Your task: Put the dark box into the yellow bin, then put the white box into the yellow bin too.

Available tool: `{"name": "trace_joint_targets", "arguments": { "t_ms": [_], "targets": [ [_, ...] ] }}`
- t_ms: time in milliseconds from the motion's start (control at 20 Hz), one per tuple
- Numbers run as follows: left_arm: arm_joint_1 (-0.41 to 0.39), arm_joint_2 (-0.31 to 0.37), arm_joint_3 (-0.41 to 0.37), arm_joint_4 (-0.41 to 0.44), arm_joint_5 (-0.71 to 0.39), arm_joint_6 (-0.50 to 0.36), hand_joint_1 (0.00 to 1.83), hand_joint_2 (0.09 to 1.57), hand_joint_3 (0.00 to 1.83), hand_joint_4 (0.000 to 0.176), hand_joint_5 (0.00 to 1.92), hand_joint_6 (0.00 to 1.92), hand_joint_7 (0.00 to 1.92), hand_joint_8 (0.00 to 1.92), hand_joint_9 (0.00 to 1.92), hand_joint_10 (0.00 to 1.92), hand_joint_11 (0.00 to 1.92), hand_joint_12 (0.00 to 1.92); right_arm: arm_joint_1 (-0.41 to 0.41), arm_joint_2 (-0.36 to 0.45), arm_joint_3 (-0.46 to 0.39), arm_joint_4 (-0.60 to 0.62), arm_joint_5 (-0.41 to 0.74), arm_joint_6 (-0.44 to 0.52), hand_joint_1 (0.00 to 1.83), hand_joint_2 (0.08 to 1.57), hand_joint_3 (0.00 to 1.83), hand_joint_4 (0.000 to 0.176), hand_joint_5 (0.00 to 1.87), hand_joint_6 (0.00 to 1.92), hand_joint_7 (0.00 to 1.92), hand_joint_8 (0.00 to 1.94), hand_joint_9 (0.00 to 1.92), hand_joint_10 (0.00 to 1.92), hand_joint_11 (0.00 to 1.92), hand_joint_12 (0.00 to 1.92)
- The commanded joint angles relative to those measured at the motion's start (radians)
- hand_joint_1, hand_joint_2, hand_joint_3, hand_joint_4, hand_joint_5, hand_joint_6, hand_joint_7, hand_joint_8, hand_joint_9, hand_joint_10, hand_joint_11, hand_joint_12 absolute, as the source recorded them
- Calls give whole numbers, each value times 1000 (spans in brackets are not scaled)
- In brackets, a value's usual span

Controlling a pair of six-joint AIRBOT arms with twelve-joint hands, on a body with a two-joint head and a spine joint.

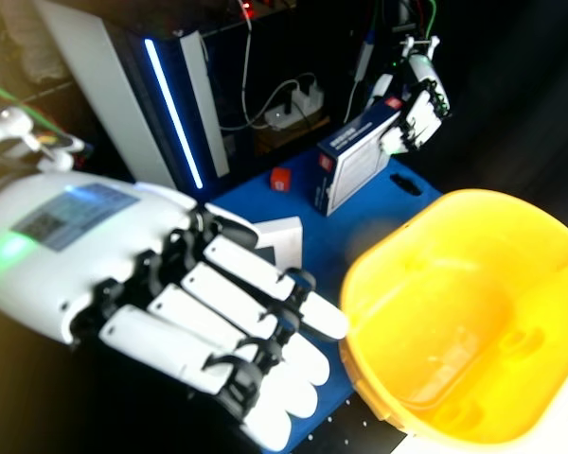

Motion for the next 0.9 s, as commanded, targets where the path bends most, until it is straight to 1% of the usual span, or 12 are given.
{"name": "trace_joint_targets", "arguments": {
  "t_ms": [0,250,300,350,450,500,550,600,700,750,800,850],
  "targets": [
    [-13,-5,7,-23,-112,-4,1301,1035,0,0,1089,604,1258,734,1491,563,1291,1194,8,2,-1,9,120,2,14,1082,0,25,187,0,348,0,325,0,0,720],
    [-46,-1,29,-23,-118,-18,1300,1035,0,0,1088,604,1258,734,1487,571,1291,1194,8,0,1,9,120,2,14,1082,0,25,187,0,348,0,325,0,0,721],
    [-57,1,33,-23,-120,-21,1299,1037,3,0,1128,496,1216,835,1456,676,1261,1232,8,0,1,9,120,2,22,1091,2,18,182,0,347,0,323,0,0,686],
    [-71,5,35,-23,-120,-22,1305,1020,0,0,1138,515,1287,674,1439,708,1257,1259,8,0,2,9,120,2,36,1092,1,15,185,1,330,0,307,0,0,655],
    [-83,14,39,-25,-125,-25,1304,1023,0,0,1152,466,1270,718,1411,727,1237,1237,8,-3,4,9,120,2,54,1081,0,8,180,0,320,0,298,0,0,618],
    [-91,21,42,-28,-128,-28,1308,1011,0,0,1125,567,1354,510,1384,481,1203,922,8,-5,5,9,120,2,43,1091,1,15,171,1,336,10,303,10,0,595],
    [-99,28,45,-31,-132,-32,1310,1004,0,0,1136,558,1389,432,1431,318,1217,823,8,-7,7,9,120,2,40,1091,1,18,172,1,344,12,310,12,0,600],
    [-108,34,48,-32,-135,-33,1310,1004,0,0,1136,558,1389,432,1431,318,1217,823,8,-10,9,9,120,2,40,1091,1,18,172,1,344,12,310,12,0,600],
    [-130,47,55,-37,-139,-36,1302,987,1,0,1207,478,1429,322,1474,99,1163,914,8,-14,12,9,120,2,27,1108,4,12,190,3,349,4,313,5,0,612],
    [-148,51,61,-37,-138,-37,1302,987,1,0,1205,484,1429,322,1475,89,1159,917,7,-17,14,9,120,2,25,1113,5,11,192,3,352,4,315,5,0,618],
    [-156,52,65,-37,-138,-38,1293,991,2,0,1239,429,1356,470,1468,83,1099,1033,7,-17,15,9,120,2,37,1116,5,17,204,6,346,1,322,7,0,621],
    [-174,52,72,-37,-138,-42,1293,991,2,0,1239,429,1356,470,1468,83,1099,1033,7,-20,17,9,120,2,37,1116,5,17,204,6,346,1,322,7,0,621]
  ]
}}
